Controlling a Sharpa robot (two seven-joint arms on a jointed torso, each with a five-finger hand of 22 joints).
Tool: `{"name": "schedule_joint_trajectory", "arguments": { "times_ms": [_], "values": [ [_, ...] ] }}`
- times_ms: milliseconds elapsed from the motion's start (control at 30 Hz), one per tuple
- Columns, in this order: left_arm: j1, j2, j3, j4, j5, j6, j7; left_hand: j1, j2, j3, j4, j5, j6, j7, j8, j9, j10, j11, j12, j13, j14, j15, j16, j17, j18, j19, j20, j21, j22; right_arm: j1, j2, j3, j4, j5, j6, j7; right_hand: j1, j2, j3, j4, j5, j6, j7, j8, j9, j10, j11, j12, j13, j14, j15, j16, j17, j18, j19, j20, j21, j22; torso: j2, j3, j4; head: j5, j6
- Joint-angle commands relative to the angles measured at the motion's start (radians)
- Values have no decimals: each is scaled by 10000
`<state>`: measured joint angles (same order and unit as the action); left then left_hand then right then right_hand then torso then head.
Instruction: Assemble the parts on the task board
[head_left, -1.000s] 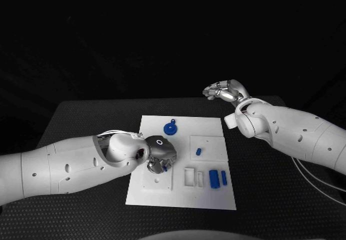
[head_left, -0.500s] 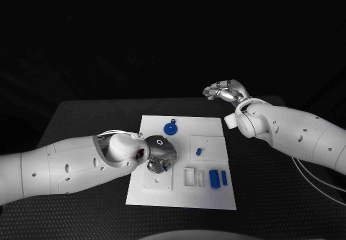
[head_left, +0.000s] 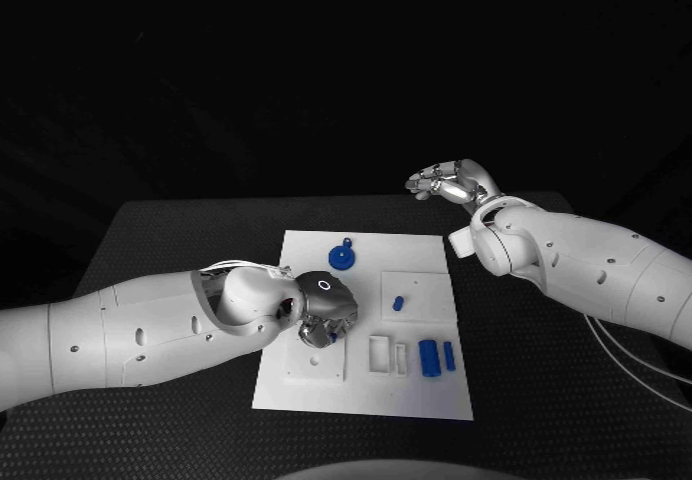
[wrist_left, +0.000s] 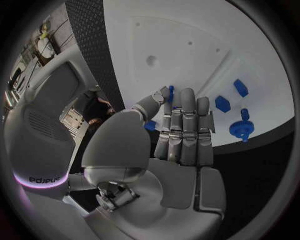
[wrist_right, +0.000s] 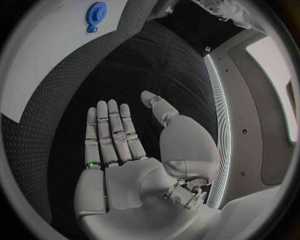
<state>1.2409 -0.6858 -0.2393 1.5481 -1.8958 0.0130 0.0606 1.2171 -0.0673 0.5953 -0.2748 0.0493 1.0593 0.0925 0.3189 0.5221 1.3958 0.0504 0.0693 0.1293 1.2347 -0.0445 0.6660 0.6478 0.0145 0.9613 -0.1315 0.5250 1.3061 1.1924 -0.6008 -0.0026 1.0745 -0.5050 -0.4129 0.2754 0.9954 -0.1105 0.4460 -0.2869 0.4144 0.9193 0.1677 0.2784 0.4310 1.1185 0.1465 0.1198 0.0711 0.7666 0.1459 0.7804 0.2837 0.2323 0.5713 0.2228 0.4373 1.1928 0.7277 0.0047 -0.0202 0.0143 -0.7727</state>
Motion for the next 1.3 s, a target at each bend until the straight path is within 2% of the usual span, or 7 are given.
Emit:
{"name": "schedule_joint_trajectory", "arguments": {
  "times_ms": [33,600,900,1300],
  "values": [
    [-6,70,3,62,-46,203,-13,-43,86,53,13,26,80,20,61,22,88,-19,46,12,45,-43,-48,16,3,12,-129,-55,11,2,16,3,20,-69,140,65,58,6,-27,-1,9,-66,-7,50,-11,-26,44,60,-17,71,-2,-71,-18,-104,15,9,-60,6,-2,6,-11,21,-4],
    [-6,-2,3,48,-131,292,-124,-42,88,68,11,28,84,17,59,26,95,-21,43,11,51,-46,-54,30,2,14,-133,-63,26,2,-3,3,22,-68,131,63,60,7,-33,-3,11,-68,-7,52,-16,-29,45,60,-18,78,-2,-88,-20,-102,19,10,-76,11,4,-3,1,-21,-12],
    [-6,-61,3,38,-200,-415,-219,-36,48,106,23,51,126,-1,68,37,141,-39,54,18,86,-61,-47,64,-1,41,-142,-67,54,2,9,3,19,-68,96,78,60,7,-37,-2,12,-69,-7,54,-18,-29,45,61,-18,83,-3,-97,-20,-102,21,11,-85,14,0,-16,10,-31,-11],
    [-7,-80,4,63,-199,-471,-184,-45,14,140,54,52,150,-9,68,42,168,-49,56,21,112,-72,-43,92,-4,68,-152,-70,76,2,13,3,11,-68,110,79,63,7,-39,-3,16,-68,-8,56,-21,-28,44,63,-18,87,-5,-106,-21,-100,24,11,-95,18,-1,-6,9,-25,-18]
  ]
}}
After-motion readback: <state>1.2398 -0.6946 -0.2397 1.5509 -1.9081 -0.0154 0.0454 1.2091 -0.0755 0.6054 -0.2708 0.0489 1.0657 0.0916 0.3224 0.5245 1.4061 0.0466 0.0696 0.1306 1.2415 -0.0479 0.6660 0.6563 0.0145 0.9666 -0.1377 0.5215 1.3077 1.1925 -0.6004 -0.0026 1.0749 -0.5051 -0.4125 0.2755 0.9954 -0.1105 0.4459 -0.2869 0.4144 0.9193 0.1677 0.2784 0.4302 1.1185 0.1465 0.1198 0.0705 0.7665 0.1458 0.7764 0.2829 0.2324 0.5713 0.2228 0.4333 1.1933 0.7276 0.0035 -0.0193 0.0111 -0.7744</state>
